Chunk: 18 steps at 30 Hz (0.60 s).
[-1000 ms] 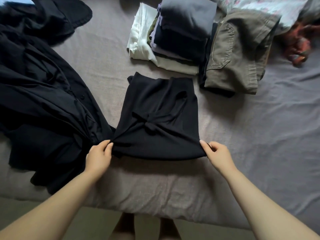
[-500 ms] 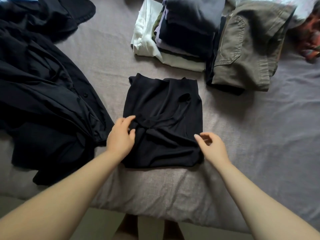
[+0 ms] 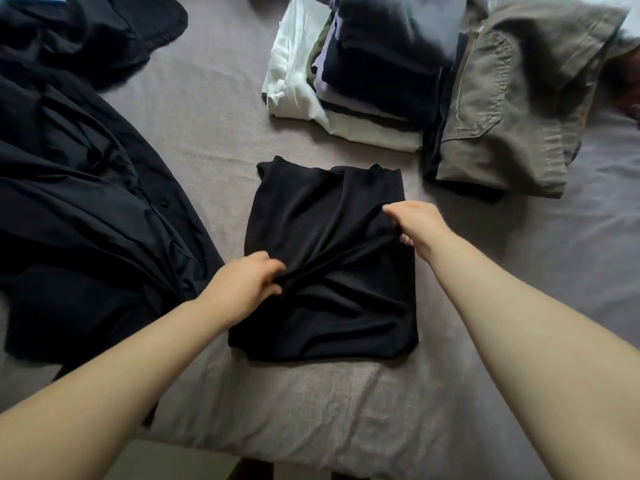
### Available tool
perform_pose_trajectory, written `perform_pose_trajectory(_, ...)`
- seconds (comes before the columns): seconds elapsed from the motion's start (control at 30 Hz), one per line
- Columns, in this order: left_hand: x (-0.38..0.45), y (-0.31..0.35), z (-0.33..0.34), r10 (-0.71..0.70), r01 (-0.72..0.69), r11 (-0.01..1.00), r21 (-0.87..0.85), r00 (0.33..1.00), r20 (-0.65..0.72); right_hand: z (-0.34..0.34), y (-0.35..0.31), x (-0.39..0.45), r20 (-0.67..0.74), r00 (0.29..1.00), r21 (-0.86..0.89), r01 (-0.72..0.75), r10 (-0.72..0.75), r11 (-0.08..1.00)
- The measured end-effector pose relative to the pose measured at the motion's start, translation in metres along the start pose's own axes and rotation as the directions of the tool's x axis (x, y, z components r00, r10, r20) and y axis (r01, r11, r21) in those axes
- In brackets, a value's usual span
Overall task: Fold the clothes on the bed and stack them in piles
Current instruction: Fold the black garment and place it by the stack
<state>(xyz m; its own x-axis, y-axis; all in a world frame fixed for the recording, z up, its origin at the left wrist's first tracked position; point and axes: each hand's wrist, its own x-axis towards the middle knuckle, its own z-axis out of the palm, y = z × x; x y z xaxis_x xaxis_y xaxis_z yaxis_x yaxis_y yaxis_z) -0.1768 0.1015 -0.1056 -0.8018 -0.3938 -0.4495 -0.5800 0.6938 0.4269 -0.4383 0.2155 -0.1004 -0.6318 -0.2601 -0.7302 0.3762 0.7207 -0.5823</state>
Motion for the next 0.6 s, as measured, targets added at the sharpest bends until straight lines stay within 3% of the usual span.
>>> perform_pose_trajectory(0.07, -0.011, -0.012, -0.011, 0.086, -0.094, 0.994, 0.062, 0.99, 0.112, -0.021, -0.006, -0.005, 0.059, 0.995, 0.23, -0.093, 0.082, 0.969)
perform_pose_trajectory(0.17, -0.006, -0.015, -0.041, 0.128, -0.138, 0.985, -0.098, 0.986, -0.104, -0.055, -0.01, -0.015, 0.126, 0.99, 0.341, -0.1, 0.06, 0.935)
perform_pose_trajectory(0.23, 0.01, -0.006, -0.068, 0.046, -0.087, 0.977, -0.193, 0.976, -0.211, -0.072, -0.011, -0.019, 0.127, 0.991, 0.304, -0.067, 0.029, 0.95)
perform_pose_trajectory(0.37, 0.062, 0.007, -0.096, -0.231, 0.105, 0.878, -0.467, 0.947, -0.222, -0.074, -0.026, -0.008, 0.133, 0.991, 0.207, -0.047, 0.019, 0.977)
perform_pose_trajectory(0.43, 0.086, 0.006, -0.09, -0.371, 0.166, 0.772, -0.614, 0.901, -0.223, -0.062, -0.034, 0.002, 0.167, 0.986, 0.369, -0.085, 0.024, 0.925)
perform_pose_trajectory(0.5, 0.098, 0.003, -0.074, -0.462, 0.243, 0.737, -0.631, 0.862, -0.208, -0.045, -0.033, 0.012, 0.133, 0.991, 0.509, -0.089, 0.024, 0.856)
perform_pose_trajectory(0.53, 0.099, 0.002, -0.065, -0.476, 0.279, 0.754, -0.595, 0.856, -0.201, -0.036, -0.028, 0.015, 0.079, 0.997, 0.482, -0.057, 0.021, 0.874)
perform_pose_trajectory(0.6, 0.084, 0.007, -0.041, -0.468, 0.29, 0.774, -0.562, 0.861, -0.201, -0.017, -0.002, 0.015, -0.075, 0.997, 0.192, 0.044, -0.03, 0.98)
